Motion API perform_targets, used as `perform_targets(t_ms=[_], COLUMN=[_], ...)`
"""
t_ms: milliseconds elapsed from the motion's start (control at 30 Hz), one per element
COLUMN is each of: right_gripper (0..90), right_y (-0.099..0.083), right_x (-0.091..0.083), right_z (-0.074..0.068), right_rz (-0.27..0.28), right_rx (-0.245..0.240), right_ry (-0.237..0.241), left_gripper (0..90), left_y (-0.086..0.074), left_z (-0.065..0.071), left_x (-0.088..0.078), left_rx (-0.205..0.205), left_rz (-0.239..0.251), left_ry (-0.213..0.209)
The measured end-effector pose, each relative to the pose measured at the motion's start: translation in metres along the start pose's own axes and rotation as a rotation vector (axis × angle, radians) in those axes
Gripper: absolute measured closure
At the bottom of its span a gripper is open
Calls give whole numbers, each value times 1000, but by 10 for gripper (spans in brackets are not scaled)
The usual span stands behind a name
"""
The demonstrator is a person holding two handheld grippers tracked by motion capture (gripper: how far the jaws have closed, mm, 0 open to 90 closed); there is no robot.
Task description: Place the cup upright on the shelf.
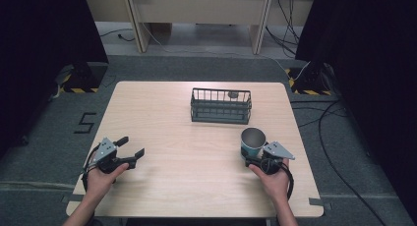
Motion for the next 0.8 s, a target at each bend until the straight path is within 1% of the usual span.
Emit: perform_targets(t_ms=[133, 167, 400, 433, 500, 800], right_gripper=[176, 180, 182, 183, 183, 184], right_y=[1, 1, 2, 3, 6, 20], right_x=[2, 3, 3, 3, 2, 4], right_z=[0, -1, -4, -5, -5, -10], right_rz=[3, 2, 3, 10, 18, 53], right_rx=[3, -3, -2, 4, -6, -8], right_ry=[6, 9, 19, 21, 20, 25], left_gripper=[146, 146, 146, 146, 146, 146], left_y=[0, 0, 0, 0, 0, 0], left_z=[0, 0, 0, 0, -1, -1], left_x=[0, 0, 0, 0, 0, 0], left_rx=[-1, -2, -2, -3, -4, -4], left_rz=[1, 1, 1, 1, 1, 2], left_ry=[1, 1, 1, 1, 1, 2])
Point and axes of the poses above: each handheld gripper's, and its own axes: x roughly forward along the jaws, y roughly out of its top, z roughly to its right, the point moved 6 cm from there along x, roughly forward along the jaws, and after that the axes turned 4 degrees about x, right-handed, at the moved point
